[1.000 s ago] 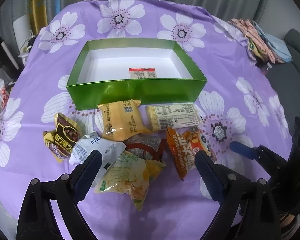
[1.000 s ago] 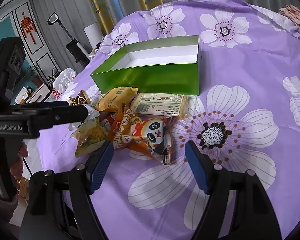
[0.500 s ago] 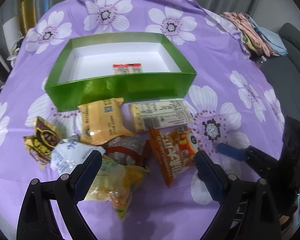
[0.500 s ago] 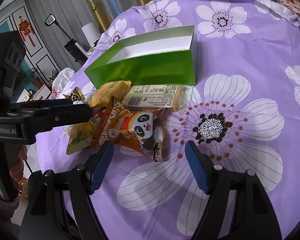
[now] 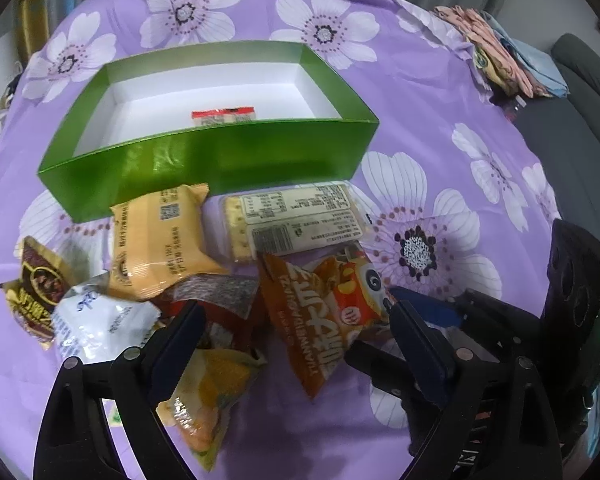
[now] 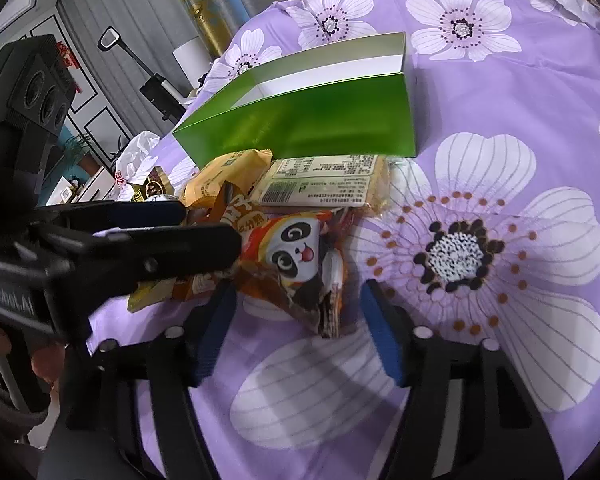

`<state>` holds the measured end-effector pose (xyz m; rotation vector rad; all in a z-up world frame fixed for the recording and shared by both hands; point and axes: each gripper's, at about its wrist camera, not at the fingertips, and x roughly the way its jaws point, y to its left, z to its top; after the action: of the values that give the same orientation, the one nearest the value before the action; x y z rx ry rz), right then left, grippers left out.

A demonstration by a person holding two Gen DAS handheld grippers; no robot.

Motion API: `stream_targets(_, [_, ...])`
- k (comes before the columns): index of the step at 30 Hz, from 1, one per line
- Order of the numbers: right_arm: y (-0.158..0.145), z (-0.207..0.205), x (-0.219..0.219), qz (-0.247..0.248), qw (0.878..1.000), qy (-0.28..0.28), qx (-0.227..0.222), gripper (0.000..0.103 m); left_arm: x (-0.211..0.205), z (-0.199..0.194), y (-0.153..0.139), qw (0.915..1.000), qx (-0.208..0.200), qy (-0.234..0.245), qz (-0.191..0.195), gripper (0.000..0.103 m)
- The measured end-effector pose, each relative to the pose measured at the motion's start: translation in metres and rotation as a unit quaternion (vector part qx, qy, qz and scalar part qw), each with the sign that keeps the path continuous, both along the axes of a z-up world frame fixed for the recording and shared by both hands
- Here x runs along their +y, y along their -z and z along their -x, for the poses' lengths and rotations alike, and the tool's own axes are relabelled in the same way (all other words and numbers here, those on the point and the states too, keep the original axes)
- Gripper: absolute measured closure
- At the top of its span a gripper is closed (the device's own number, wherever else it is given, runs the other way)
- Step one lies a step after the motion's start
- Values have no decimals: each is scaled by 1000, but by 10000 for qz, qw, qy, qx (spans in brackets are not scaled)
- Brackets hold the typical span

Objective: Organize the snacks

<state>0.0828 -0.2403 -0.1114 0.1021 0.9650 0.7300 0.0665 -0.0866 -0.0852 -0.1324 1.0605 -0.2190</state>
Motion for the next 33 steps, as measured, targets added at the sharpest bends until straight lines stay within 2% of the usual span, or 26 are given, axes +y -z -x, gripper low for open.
stream_targets(3, [2,-3,4,1,10000,-26,0,54,-2,-2,5,9999,103,46,64,23])
stream_targets(6, [4,-5,5,20,10000,-50,4,62,-3,-3,9,9997,168,58,151,27])
stream_targets(7, [4,-6,5,12,10000,-71,13,65,-3,-3,9,9997,169,72,173,34])
stream_targets(9, [4,-5,7,35,9999,-106,-15,67,-4,-3,10,9994,189,107,260,40])
stream_targets(12, [4,-5,7,31,9999,-108,-24,70,-9,-2,8,9998,100,141,91,41])
stream_targets(16, [3,-3,6,-38,9999,-139,-68,76,-8,-2,6,9998,53,151,111,43])
stream_targets(18, [0,0,6,-166,9997,-188,-71,87,-10,0,4,9998,-35,185,79,44])
stream_targets(24, [-15,7,5,-214,9993,-141,-282,87,-13,7,-10,9994,-286,211,51,44])
stream_targets(33, [-53,9,2,-268,9967,-107,-757,87,-17,15,-48,9956,-883,293,-106,44])
